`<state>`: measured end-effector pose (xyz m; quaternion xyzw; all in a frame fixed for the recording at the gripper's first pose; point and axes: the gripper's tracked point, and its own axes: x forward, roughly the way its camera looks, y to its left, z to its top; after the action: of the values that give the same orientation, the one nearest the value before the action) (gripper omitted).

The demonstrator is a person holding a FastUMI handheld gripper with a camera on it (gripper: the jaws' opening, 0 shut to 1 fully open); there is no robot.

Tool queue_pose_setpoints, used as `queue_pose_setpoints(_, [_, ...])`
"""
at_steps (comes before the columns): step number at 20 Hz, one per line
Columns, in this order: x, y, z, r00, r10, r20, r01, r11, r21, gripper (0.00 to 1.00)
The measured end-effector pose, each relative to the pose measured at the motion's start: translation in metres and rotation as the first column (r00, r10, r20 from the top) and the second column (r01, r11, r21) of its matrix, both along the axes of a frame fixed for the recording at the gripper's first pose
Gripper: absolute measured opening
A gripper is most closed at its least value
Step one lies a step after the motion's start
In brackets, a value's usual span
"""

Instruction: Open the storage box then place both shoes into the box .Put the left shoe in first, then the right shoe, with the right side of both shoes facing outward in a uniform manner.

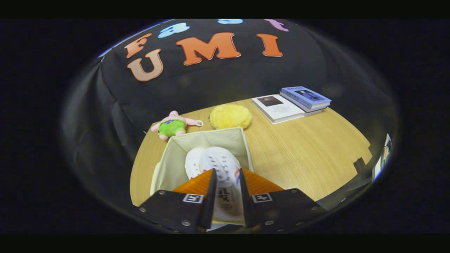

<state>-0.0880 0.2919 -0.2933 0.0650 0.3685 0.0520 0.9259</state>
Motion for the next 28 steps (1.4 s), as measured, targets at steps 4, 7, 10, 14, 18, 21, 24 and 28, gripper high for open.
queue_pose_setpoints(4, [0.009,-0.019,0.024,0.998,-0.014,0.058,0.015,1.0,-0.02,0.99])
queue_pose_setpoints(7, [0.015,-0.03,0.041,0.995,-0.02,0.093,0.021,1.0,-0.013,0.99])
queue_pose_setpoints(10, [0.021,-0.047,0.064,0.99,-0.025,0.141,0.027,1.0,-0.013,0.99])
queue_pose_setpoints(14, [0.032,-0.073,0.104,0.976,-0.017,0.216,0.024,0.999,-0.029,0.98])
queue_pose_setpoints(18, [0.044,-0.102,0.156,0.951,-0.013,0.31,0.024,0.999,-0.03,0.99])
queue_pose_setpoints(21, [0.05,-0.129,0.193,0.924,-0.01,0.382,0.026,0.999,-0.036,0.99])
queue_pose_setpoints(24, [0.053,-0.156,0.227,0.895,-0.016,0.445,0.032,0.999,-0.028,0.98])
queue_pose_setpoints(28, [0.056,-0.203,0.259,0.857,-0.037,0.514,0.065,0.997,-0.038,0.98])
